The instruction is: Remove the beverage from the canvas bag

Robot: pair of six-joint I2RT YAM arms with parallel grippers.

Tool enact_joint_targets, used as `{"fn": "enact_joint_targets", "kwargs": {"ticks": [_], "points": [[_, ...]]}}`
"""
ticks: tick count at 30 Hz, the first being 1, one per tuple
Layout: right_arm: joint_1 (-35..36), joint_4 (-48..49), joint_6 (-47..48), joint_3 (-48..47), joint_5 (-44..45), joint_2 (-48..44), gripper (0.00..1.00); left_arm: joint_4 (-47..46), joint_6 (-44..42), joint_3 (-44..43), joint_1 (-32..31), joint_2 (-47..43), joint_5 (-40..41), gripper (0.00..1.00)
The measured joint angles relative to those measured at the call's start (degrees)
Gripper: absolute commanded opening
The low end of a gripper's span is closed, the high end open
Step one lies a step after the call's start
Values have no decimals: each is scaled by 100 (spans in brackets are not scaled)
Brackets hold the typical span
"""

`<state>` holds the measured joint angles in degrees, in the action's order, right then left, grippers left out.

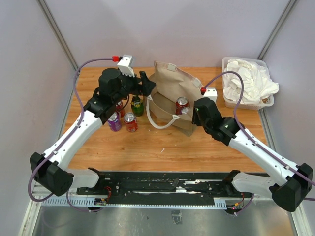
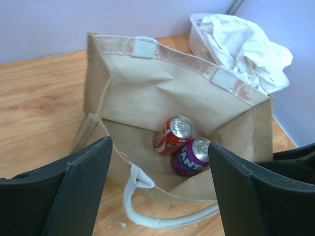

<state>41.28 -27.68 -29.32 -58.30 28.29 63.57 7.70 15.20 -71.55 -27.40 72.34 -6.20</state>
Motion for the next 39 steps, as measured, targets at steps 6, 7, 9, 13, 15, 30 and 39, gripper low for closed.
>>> {"fn": "enact_joint_targets", "kwargs": {"ticks": [6, 7, 9, 13, 15, 30, 39], "points": [[0, 247, -74, 304, -306, 4, 1, 37, -157, -422, -551, 505, 52, 83], [0, 278, -76, 361, -361, -4, 1, 44, -203, -535, -643, 614, 72, 83], [0, 358, -76, 485, -466, -46, 1, 76, -310, -756, -828, 826, 120, 83], [0, 431, -98, 667, -588, -153, 1, 133, -538, -1119, -1178, 1281, 162, 83], [0, 415, -127, 680, -614, -195, 1, 146, -614, -1169, -1257, 1480, 162, 83], [0, 179, -229, 820, -743, -354, 1, 442, -1226, -1169, -1292, 2824, 356, 91], [26, 173, -352, 1003, -883, -153, 1, 125, -1388, -1034, -1294, 2933, 354, 100]]}}
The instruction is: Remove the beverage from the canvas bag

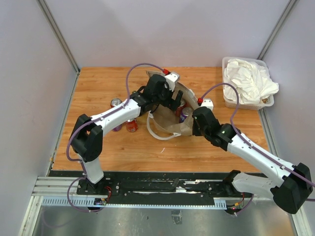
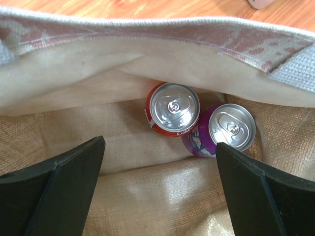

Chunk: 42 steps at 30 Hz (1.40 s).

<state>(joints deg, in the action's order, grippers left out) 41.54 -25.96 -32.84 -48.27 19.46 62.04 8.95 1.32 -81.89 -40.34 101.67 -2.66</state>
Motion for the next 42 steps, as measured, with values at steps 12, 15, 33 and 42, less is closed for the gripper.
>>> {"fn": "enact_joint_targets", "kwargs": {"ticks": [12, 15, 33, 42], "points": [[0, -109, -42, -35, 2, -15, 1, -240, -52, 17, 0, 363, 7, 100], [0, -179, -42, -101, 4, -15, 1, -243, -70, 17, 0, 573, 44, 100], [0, -262, -39, -162, 7, -15, 1, -551, 260, -326, 0, 1178, 33, 100], [0, -247, -37, -162, 9, -28, 1, -544, 280, -723, -2, 1510, -44, 99]]}}
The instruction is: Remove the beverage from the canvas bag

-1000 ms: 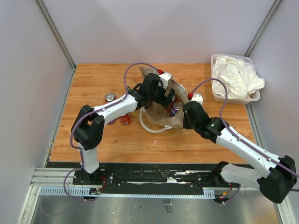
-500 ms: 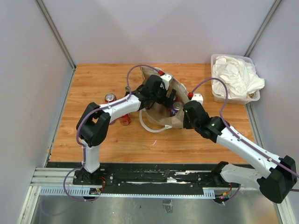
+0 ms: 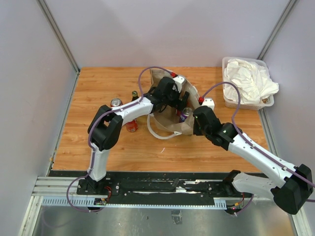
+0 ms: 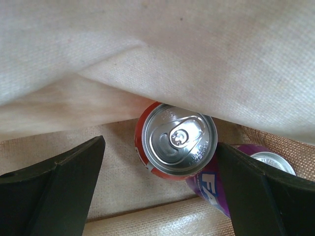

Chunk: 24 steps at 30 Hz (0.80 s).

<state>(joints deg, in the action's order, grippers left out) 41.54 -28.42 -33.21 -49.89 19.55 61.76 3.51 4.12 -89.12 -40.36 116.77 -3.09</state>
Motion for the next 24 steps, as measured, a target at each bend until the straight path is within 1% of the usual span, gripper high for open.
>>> {"fn": "enact_joint_targets", "kwargs": {"ticks": [4, 8, 14, 17, 22, 24], "points": [[0, 7, 0, 0, 0, -2, 1, -44, 0, -20, 0, 48, -4, 99], [0, 9, 2, 0, 0, -2, 1, -98, 2, -20, 0, 87, -2, 95], [0, 11, 2, 0, 2, -2, 1, -162, 11, -24, -7, 238, -66, 76], [0, 13, 2, 0, 4, -2, 2, -170, 9, -24, -4, 330, -79, 71], [0, 13, 2, 0, 4, -2, 2, -190, -15, -24, -28, 354, -92, 52], [0, 11, 2, 0, 4, -4, 3, -201, -17, -24, -31, 358, -90, 35]]}}
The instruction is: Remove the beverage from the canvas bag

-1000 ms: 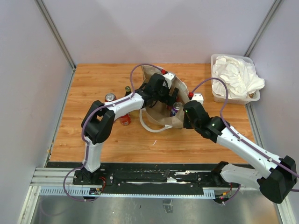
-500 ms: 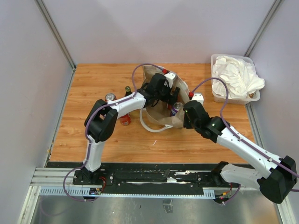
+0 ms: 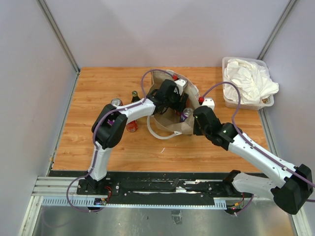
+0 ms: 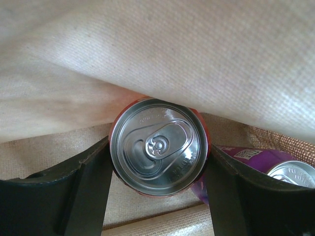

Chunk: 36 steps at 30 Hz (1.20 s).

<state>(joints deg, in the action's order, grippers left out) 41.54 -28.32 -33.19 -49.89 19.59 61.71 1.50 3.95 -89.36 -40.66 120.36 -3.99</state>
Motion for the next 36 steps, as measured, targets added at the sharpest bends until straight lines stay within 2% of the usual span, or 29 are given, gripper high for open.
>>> {"fn": "enact_joint_targets", "kwargs": {"ticks": [3, 6, 13, 23, 28, 36], "points": [[0, 2, 0, 0, 0, 0, 3, -11, 0, 2, 0, 2, 0, 10], [0, 0, 0, 0, 0, -2, 3, -11, -9, 2, -2, 2, 2, 1], [0, -13, 0, 0, 0, -33, 4, -127, -129, 225, -61, -149, 184, 0], [0, -76, 4, 0, -11, -33, 5, 385, -420, 271, -85, -564, 610, 1], [0, -105, 15, 0, -11, -33, 7, 492, -470, 271, -85, -1134, 726, 1], [0, -133, 17, 7, -17, -98, 7, 472, -503, 387, -87, -2562, 1003, 1]]}}
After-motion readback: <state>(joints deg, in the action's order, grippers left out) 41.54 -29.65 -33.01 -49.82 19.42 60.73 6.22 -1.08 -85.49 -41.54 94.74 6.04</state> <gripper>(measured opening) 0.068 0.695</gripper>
